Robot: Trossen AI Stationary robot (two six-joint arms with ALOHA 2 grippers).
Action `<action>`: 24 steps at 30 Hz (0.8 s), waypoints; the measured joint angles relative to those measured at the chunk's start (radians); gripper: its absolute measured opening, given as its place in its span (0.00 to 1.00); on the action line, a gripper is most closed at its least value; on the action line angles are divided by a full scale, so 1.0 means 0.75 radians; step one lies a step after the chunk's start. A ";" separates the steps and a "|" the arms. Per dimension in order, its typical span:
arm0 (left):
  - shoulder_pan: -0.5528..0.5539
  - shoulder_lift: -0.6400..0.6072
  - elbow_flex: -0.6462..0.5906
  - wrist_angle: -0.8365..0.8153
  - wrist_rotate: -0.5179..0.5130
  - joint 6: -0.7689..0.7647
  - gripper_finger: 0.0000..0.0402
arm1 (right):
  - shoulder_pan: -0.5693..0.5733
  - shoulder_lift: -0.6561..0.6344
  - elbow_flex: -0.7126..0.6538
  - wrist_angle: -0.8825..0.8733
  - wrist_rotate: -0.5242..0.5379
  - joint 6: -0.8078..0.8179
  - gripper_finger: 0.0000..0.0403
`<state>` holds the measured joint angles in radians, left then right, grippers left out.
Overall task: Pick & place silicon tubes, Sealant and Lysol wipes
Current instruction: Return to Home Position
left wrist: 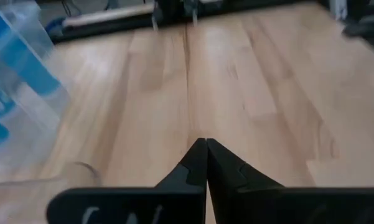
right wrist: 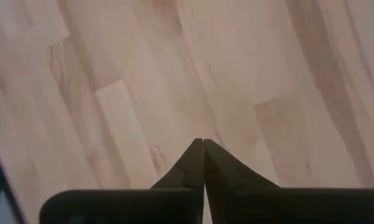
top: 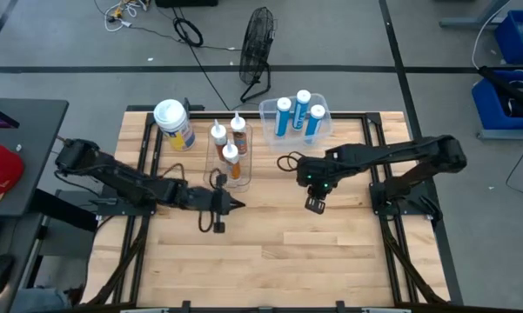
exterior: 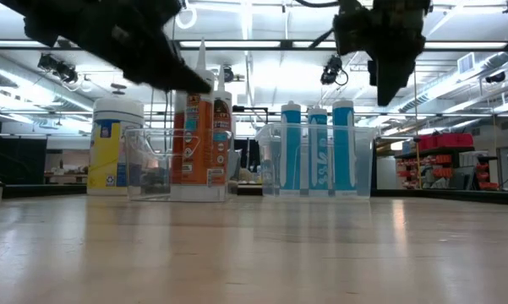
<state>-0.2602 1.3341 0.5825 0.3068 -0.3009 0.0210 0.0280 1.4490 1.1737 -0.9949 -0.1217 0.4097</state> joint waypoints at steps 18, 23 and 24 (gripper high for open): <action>0.277 -0.639 -0.474 0.341 0.397 -0.008 0.01 | 0.000 -0.023 -0.155 0.199 0.011 0.082 0.04; 0.324 -0.784 -0.538 0.342 0.416 -0.009 0.01 | -0.008 -0.023 -0.155 0.214 0.011 0.122 0.04; 0.330 -0.816 -0.554 0.340 0.428 -0.011 0.01 | -0.009 -0.023 -0.155 0.214 0.012 0.129 0.04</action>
<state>-0.0127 0.7224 0.1673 0.5620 0.0201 0.0127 0.0212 1.4315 1.0576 -0.8345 -0.1128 0.5062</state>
